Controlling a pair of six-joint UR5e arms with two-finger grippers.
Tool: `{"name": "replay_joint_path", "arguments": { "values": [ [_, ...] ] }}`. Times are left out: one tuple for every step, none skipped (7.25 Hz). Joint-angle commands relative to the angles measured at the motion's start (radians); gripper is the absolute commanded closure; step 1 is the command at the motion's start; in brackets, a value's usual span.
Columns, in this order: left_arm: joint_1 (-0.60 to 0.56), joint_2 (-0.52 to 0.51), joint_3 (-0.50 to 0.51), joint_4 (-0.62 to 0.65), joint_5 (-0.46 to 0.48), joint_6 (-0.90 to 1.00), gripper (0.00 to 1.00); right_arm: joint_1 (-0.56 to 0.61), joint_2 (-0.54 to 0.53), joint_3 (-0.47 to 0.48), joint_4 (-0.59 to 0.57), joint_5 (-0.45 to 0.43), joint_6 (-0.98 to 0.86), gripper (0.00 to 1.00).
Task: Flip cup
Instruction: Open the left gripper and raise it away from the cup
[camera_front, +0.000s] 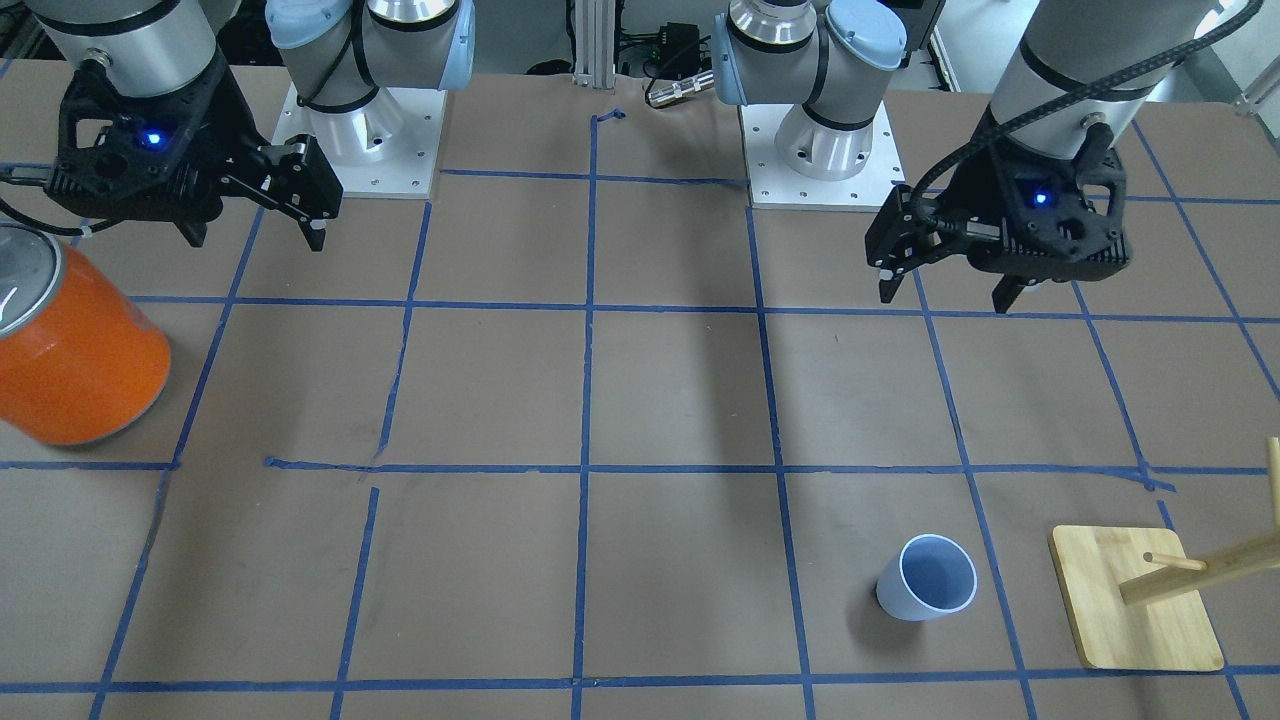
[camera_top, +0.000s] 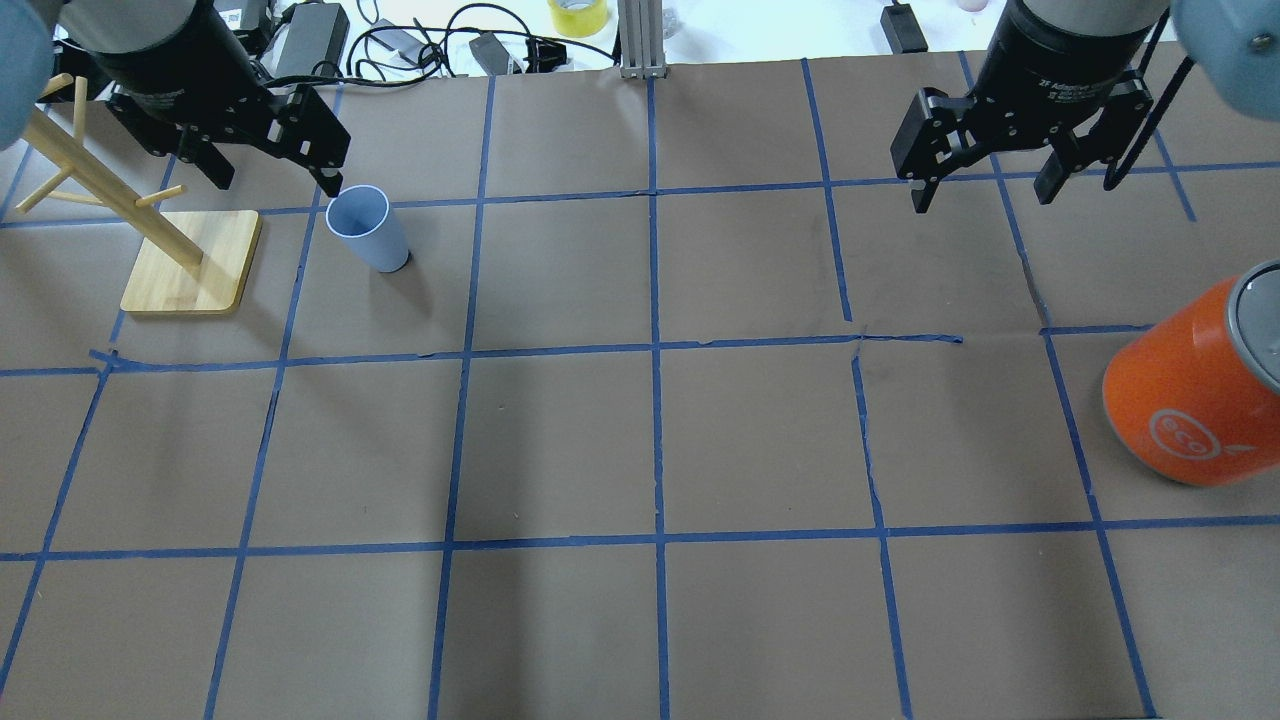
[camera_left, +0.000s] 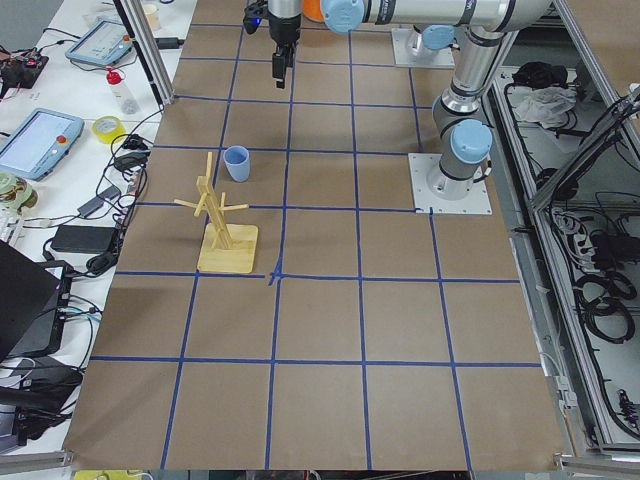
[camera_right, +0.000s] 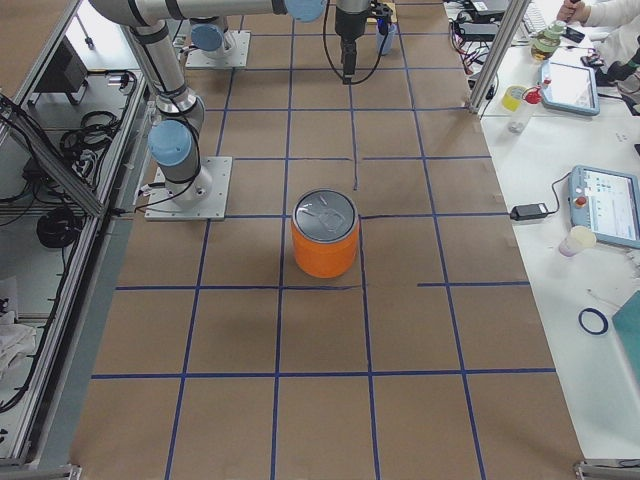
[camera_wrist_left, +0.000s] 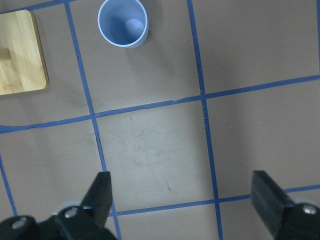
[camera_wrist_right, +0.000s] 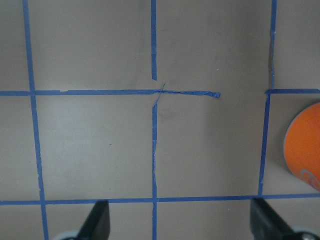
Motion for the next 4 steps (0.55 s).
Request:
{"name": "replay_joint_path", "arguments": {
  "values": [
    [-0.078,-0.029,0.010,0.010,0.000,-0.194,0.00,0.000,-0.001,0.007,-0.001,0.000,0.000,0.00],
    [-0.078,-0.031,0.015,0.011,0.006,-0.199,0.00,0.000,-0.001,0.007,-0.003,0.000,0.000,0.00],
    [-0.078,-0.031,0.018,0.011,0.000,-0.199,0.00,0.000,-0.001,0.007,-0.004,0.000,0.000,0.00],
    [-0.078,-0.032,0.029,0.008,-0.003,-0.199,0.00,0.000,-0.001,0.007,-0.003,0.000,0.002,0.00]
  ]
}}
